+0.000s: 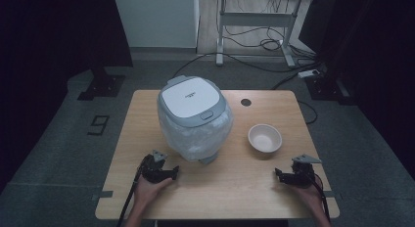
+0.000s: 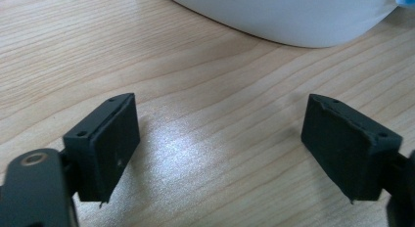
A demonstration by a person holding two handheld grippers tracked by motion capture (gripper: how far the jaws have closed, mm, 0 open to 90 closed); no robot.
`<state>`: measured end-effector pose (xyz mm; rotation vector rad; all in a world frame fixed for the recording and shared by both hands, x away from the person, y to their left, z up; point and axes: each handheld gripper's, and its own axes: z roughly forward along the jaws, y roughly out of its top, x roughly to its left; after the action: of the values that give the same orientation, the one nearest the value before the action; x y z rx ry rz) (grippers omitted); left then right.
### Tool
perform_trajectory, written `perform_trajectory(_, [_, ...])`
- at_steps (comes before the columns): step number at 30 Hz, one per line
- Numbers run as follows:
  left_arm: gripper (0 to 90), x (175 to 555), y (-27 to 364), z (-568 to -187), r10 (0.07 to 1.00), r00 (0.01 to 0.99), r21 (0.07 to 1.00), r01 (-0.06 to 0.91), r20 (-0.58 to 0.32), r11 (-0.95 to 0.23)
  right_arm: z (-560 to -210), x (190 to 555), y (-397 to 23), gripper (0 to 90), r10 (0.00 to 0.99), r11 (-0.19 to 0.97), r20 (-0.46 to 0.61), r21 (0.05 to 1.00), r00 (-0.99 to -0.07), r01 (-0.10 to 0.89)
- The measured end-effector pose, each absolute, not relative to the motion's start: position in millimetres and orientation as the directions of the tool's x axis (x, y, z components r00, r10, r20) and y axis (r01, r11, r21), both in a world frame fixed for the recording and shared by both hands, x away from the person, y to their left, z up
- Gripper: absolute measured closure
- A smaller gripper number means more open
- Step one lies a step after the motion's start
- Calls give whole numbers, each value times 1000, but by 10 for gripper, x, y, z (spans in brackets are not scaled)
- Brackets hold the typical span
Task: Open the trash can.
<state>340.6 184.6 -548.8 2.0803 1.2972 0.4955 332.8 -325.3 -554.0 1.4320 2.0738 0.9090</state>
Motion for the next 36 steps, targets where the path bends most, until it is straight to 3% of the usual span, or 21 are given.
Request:
perform_trajectory(10, [196,3386,1876,-5462,899,438,676,667,-16,-313,-5542,3329,-3252,126,936,239,-1,738,-353,632])
perform_trajectory(18, [493,3298,1949,-5339,911,413,744,608,1,-277,-5540,3329,-3253,127,936,240,-2,737,-352,632])
perform_trajectory(30, [874,3157,2116,-4976,885,455,845,507,-95,-170,-5541,3337,-3252,127,936,237,0,737,-351,633])
perform_trajectory(36, [900,3126,2146,-4840,863,483,864,488,-148,-125,-5541,3339,-3252,127,937,237,0,737,-350,633])
